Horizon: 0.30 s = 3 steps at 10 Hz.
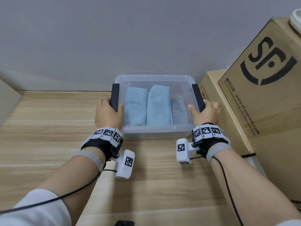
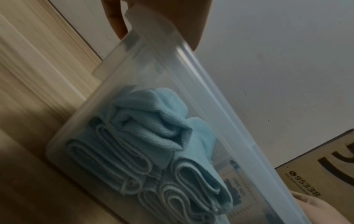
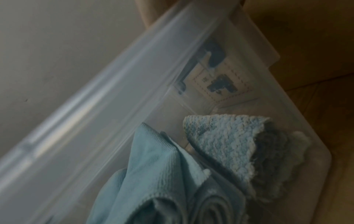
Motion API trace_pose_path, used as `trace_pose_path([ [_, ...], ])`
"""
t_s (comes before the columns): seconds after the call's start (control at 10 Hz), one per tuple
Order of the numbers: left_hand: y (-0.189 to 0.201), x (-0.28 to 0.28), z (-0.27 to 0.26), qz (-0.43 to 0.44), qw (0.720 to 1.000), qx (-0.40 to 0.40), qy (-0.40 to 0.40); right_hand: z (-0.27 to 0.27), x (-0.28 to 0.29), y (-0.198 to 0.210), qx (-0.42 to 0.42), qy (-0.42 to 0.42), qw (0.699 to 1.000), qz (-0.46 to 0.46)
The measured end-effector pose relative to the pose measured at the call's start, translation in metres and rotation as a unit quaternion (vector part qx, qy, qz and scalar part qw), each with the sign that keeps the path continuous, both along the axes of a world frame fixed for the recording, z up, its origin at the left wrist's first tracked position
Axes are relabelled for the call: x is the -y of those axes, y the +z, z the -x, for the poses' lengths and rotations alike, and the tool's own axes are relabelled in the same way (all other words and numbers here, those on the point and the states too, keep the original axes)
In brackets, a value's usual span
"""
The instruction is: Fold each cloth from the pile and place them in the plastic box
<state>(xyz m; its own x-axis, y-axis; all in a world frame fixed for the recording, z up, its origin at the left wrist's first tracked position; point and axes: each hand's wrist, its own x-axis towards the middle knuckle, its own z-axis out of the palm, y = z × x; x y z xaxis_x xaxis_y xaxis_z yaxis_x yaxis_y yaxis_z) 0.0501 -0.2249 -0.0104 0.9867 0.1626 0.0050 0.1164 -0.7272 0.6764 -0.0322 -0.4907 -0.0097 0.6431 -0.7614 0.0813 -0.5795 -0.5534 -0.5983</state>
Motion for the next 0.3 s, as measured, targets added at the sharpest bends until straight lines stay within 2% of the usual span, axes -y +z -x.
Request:
trace_pose_path([
  [0.2, 0.007, 0.001, 0.002, -0.025, 0.999, -0.021, -0.002, -0.002, -0.015, 0.02, -0.037, -0.03, 0.998, -0.027],
  [0.3, 0.007, 0.003, 0.003, -0.036, 0.999, -0.016, 0.009, -0.012, -0.026, 0.057, 0.134, -0.006, 0.985, -0.109],
])
